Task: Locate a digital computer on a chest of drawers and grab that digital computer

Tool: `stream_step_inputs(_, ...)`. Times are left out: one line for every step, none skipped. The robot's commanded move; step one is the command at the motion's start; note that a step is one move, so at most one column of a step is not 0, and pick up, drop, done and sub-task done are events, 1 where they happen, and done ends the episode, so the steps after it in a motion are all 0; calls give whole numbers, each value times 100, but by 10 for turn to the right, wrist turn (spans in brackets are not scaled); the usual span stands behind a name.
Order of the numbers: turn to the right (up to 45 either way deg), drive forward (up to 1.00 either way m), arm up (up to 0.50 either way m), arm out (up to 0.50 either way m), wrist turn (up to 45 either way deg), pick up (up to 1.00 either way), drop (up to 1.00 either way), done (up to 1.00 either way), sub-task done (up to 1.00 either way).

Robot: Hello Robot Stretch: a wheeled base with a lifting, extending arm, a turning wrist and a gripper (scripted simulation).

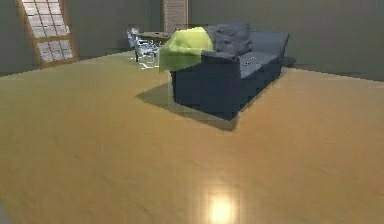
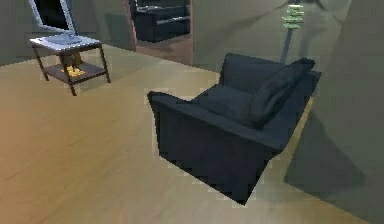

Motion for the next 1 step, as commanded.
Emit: stream_step_inputs(0,15,0,0,0,0,0,0,0)
